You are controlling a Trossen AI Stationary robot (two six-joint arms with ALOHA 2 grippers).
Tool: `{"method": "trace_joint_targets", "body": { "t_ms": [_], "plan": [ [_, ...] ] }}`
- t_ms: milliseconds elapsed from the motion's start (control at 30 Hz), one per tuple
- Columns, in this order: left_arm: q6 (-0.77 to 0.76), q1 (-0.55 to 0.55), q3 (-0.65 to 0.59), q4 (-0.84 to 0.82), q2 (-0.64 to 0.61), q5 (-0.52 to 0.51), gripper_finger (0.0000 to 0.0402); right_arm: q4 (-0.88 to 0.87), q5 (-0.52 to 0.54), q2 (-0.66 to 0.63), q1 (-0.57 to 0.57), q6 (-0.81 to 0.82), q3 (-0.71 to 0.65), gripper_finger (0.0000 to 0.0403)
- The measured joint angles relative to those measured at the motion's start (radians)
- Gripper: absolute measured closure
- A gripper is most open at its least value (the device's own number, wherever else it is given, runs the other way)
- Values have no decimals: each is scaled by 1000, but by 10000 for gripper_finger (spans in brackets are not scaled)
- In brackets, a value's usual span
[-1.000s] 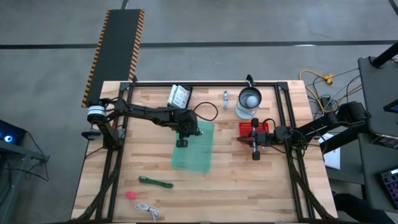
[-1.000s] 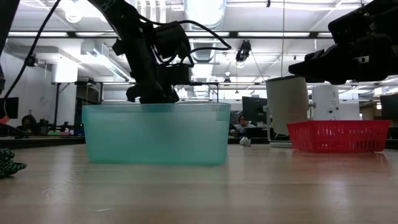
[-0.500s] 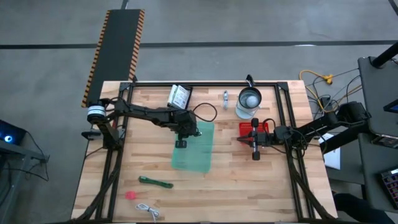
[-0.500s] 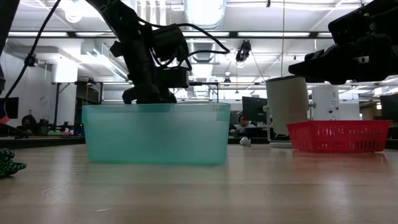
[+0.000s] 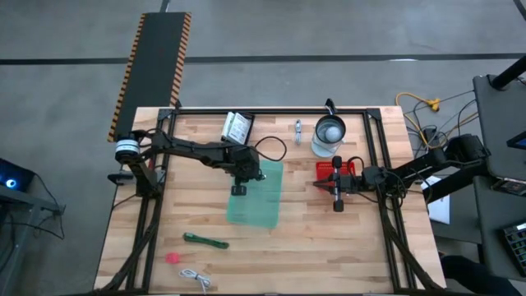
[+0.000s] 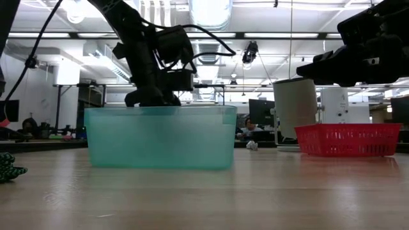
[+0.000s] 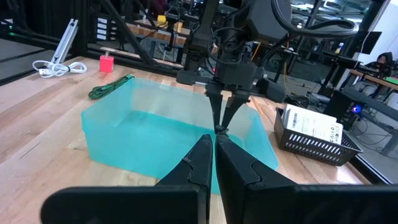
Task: Pick and place items into bin
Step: Put the black charger cable into the green bin
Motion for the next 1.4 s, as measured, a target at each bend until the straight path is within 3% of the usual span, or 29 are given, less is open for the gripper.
{"method": "trace_joint_targets", "body": {
  "t_ms": [433, 1400],
  "plan": [
    [-3, 4, 0, 2, -1, -113, 391, 0, 0, 0, 0, 0, 0, 394],
    [-2, 7, 0, 19, -1, -116, 391, 0, 0, 0, 0, 0, 0, 394]
  ]
}}
